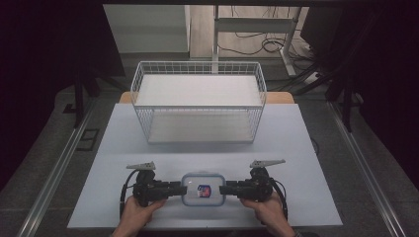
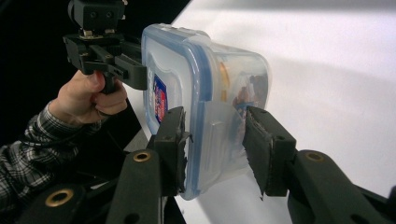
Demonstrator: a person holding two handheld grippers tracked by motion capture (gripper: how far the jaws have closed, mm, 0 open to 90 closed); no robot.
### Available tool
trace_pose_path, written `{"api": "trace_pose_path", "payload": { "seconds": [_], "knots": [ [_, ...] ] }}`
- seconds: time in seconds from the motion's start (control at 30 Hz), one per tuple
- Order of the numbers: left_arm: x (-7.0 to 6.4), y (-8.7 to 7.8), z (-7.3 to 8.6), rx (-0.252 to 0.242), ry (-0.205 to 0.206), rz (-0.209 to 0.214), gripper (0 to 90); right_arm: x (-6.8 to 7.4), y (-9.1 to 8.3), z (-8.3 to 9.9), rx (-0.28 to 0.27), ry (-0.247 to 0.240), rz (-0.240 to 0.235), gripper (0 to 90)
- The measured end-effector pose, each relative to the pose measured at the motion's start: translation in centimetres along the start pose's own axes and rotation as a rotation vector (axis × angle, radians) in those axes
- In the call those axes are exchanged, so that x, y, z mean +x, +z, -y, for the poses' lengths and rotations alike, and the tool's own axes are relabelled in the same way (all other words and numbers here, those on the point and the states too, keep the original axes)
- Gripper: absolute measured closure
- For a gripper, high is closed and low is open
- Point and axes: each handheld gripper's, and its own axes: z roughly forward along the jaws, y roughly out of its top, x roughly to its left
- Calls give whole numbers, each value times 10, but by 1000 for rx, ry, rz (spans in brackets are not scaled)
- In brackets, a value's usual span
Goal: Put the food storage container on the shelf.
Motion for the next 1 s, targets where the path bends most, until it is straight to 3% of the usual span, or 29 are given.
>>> {"api": "trace_pose_path", "payload": {
  "seconds": [0.4, 0.67, 1.0],
  "knots": [
    [-10, -11, -49, -37, 56, -55, 577, 4, -10, -41, -58, -56, 5, 591],
    [-16, -22, -84, -74, 80, -72, 576, 8, -16, -80, -85, -83, -1, 590],
    [-17, -33, -126, -111, 82, -75, 577, 13, -23, -135, -121, -104, 16, 587]
  ]
}}
